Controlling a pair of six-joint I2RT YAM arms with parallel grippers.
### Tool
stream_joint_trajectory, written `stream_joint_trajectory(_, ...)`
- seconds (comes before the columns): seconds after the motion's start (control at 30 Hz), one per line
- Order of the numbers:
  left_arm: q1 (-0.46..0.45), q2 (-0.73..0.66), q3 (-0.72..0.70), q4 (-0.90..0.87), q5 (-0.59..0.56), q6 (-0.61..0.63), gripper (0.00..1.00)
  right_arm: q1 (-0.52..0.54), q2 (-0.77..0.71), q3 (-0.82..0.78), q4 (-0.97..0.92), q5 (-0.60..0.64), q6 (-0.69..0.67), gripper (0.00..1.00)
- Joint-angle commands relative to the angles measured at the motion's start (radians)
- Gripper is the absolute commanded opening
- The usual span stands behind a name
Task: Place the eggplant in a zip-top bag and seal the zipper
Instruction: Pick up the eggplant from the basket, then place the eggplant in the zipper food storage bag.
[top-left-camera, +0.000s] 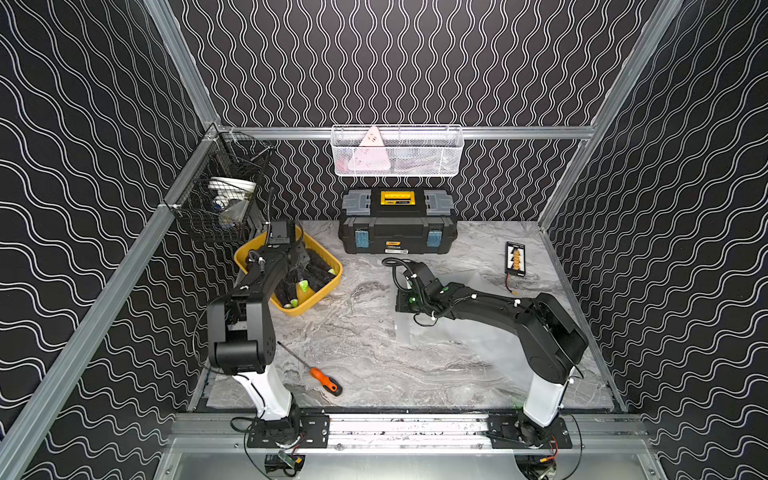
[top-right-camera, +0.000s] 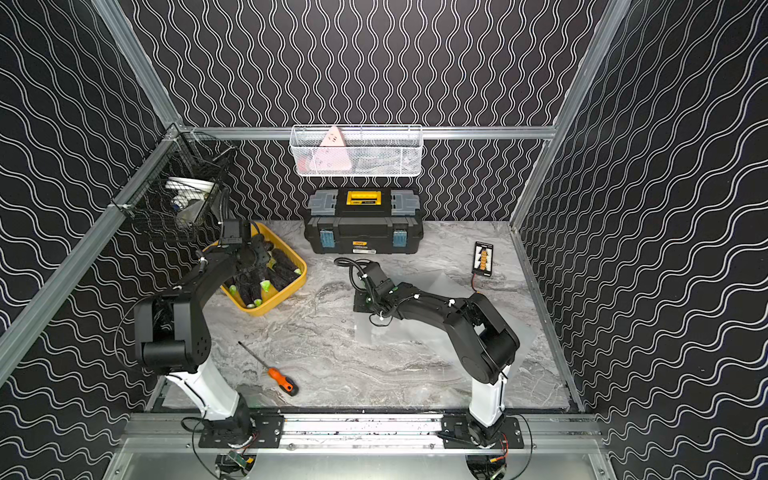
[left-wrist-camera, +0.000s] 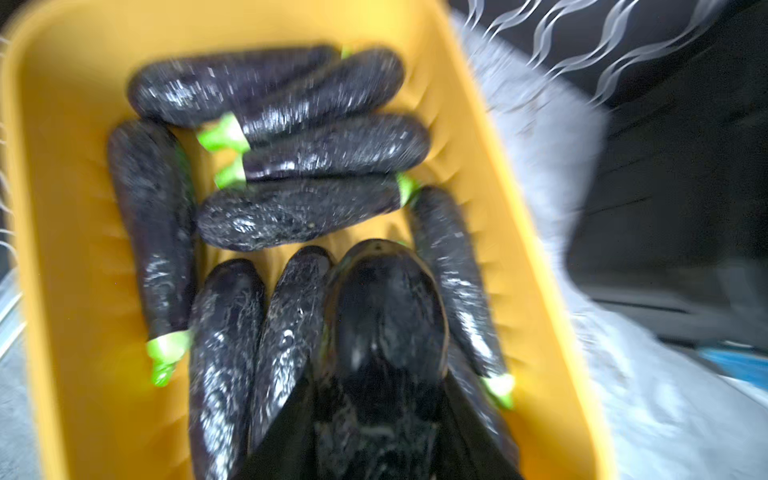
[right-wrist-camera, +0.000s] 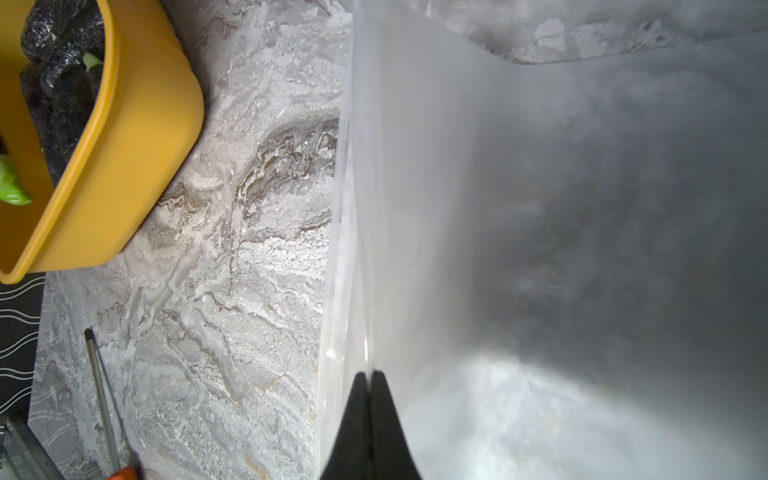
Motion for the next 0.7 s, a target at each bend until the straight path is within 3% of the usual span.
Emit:
stream_joint_trajectory(0.0, -0.026, -0.069, -0.026, -0.020, 0.097, -0.057, 0.37, -0.004, -0.005, 0.006, -0.010, 0.014, -0.007, 0.00)
stream_joint_trajectory(0.13, -0.143, -0.184, -0.095, 0.011, 0.166, -0.138, 0.37, -0.003, 0.004, -0.001, 0.017, 0.001, 0.005, 0.00)
stream_joint_trajectory(0.3, -0.347, -0.248, -0.151, 0.066, 0.146, -0.246, 0.37, -0.004, 0.002, 0.002, 0.030, -0.033, 0.028, 0.00)
stream_joint_trajectory(0.43, -0.496, -0.230, -0.177, 0.134, 0.067, -0.312, 0.37, -0.003, -0.008, -0.004, 0.045, -0.067, 0.056, 0.00)
stream_joint_trajectory(0.67, -0.588, -0.155, -0.242, 0.282, 0.004, -0.411, 0.37, -0.004, -0.029, -0.038, 0.086, -0.140, 0.115, 0.00)
